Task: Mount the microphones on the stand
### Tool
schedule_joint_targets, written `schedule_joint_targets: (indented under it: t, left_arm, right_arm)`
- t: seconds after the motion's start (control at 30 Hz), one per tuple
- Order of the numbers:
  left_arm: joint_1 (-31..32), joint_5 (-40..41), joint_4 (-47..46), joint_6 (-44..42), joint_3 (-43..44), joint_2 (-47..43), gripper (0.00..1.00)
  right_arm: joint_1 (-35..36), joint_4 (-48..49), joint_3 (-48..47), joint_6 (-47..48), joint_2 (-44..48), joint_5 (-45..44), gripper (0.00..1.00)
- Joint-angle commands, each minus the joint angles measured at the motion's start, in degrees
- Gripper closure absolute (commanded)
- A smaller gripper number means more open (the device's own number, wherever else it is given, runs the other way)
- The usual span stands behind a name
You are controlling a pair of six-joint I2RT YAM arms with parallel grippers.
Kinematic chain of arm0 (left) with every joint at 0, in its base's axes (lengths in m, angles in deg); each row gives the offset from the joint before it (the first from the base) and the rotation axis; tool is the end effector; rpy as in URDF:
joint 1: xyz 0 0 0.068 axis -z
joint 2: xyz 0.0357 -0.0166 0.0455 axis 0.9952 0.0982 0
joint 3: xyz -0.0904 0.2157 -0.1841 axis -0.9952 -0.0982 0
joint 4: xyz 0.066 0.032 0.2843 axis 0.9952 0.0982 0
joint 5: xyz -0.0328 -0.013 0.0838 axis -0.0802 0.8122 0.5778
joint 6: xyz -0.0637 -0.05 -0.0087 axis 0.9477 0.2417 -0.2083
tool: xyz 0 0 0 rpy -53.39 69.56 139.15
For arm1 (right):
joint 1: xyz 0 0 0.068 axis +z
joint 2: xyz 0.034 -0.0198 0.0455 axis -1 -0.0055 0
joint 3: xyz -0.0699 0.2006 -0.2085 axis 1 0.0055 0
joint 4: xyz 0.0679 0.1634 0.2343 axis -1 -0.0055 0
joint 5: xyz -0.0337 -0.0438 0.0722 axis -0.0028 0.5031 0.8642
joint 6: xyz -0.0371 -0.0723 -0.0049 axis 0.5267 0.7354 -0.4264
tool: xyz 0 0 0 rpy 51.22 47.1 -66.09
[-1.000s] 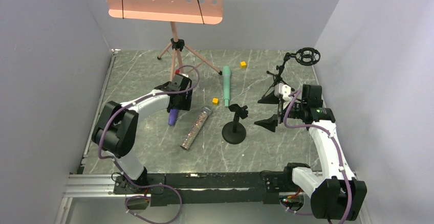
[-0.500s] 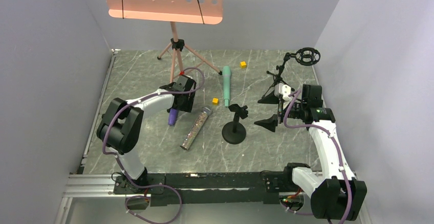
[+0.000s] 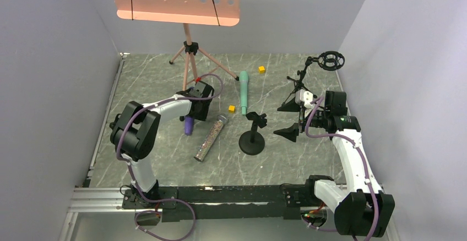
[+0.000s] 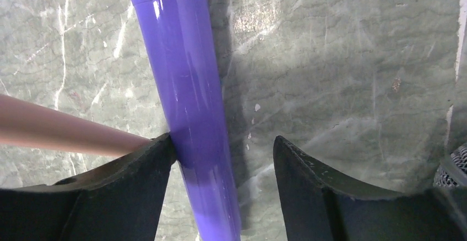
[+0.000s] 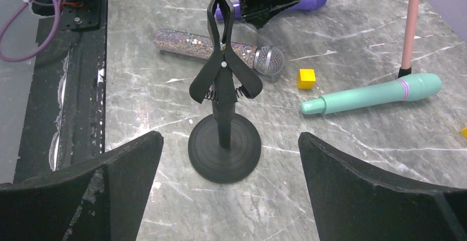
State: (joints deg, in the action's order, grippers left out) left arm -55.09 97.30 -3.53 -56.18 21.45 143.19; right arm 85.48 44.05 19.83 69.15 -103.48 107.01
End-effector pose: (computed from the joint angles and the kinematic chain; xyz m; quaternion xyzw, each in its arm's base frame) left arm 0.3671 -0.1753 0.1420 0.0813 0.9529 0.0897 0.2780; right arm 0.2143 0.0526 0.2953 -0.4874 0.6004 0.3792 0.5081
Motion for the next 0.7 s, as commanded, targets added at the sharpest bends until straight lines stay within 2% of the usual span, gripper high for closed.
schedule_joint_targets:
  t: [0.0,0.37,0.5,0.67]
  left_arm:
    - [0.6,2.8,1.6,-0.7,2.1,1.4,0.31]
    - [0.8,-0.4,1.2,-0.3,1.3,1.0,0.67]
    - [1.2,-3.6,-1.8,-0.7,-1.2,-3.1,0.86]
    - [1.2,-8.6,-6.9,-1.0,-6.2,-11.7,0.95]
  right_arm:
    - [-0.2,0.7,-1.3,1.1,0.0,0.8,0.00]
    - [-0.2,0.0,-1.3,2.0,0.2,0.5,0.00]
    - [-0.2,0.0,-1.3,2.1,0.3,0.5,0.00]
    - [-0.2,0.0,-1.3,2.2,0.3,0.6,0.00]
